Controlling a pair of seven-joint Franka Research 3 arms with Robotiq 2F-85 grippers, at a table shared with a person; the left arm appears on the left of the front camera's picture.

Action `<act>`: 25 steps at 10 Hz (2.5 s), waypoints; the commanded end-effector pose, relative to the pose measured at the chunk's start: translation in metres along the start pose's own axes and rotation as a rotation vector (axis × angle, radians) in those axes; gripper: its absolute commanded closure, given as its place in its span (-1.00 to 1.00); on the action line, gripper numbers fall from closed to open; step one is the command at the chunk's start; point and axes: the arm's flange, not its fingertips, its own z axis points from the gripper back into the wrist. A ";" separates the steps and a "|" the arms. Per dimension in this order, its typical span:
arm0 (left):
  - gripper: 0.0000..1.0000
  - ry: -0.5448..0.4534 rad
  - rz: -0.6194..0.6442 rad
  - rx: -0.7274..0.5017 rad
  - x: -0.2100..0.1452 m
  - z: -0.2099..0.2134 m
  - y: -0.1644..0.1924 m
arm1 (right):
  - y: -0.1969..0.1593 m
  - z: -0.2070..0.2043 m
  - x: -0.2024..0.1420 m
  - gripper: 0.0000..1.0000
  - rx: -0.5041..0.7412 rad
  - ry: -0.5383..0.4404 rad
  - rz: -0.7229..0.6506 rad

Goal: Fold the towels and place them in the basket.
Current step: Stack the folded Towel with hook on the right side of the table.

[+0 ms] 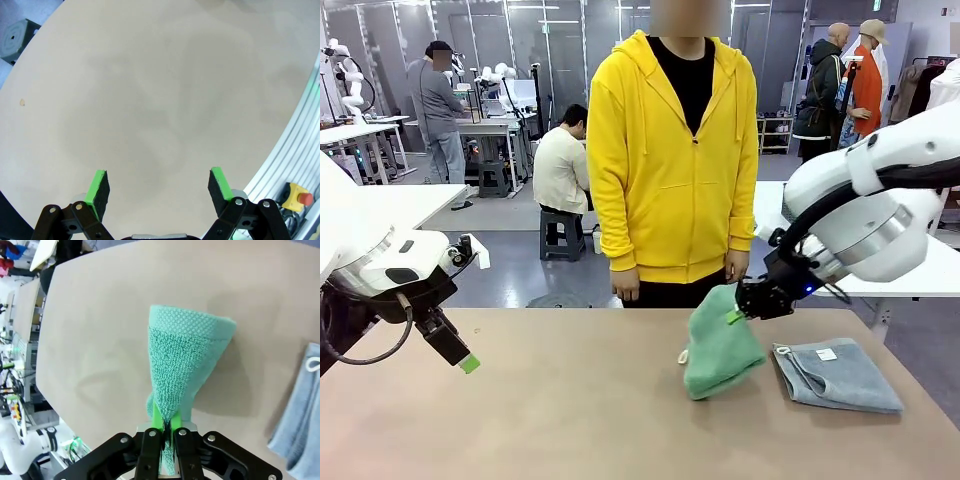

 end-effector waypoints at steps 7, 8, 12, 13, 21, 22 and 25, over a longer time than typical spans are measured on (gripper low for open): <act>-1.00 0.008 0.007 0.021 0.001 -0.001 -0.003 | -0.051 0.094 0.013 0.88 -0.027 0.059 0.102; -1.00 0.008 0.007 0.021 0.001 -0.001 -0.003 | -0.062 0.102 0.013 0.88 -0.010 0.065 0.093; -1.00 0.008 0.007 0.021 0.001 -0.001 -0.003 | -0.105 0.114 0.019 0.88 -0.001 0.099 0.085; -1.00 0.008 0.007 0.021 0.001 -0.001 -0.003 | -0.114 0.112 0.022 0.88 -0.014 0.105 0.089; -1.00 0.008 0.007 0.021 0.001 -0.001 -0.003 | -0.153 0.076 0.033 0.88 -0.364 0.152 -0.012; -1.00 0.008 0.007 0.021 0.001 -0.001 -0.003 | -0.156 0.071 0.030 0.60 -0.379 0.170 -0.024; -1.00 0.008 0.007 0.021 0.001 -0.001 -0.003 | -0.162 0.064 0.021 0.24 -0.427 0.221 -0.065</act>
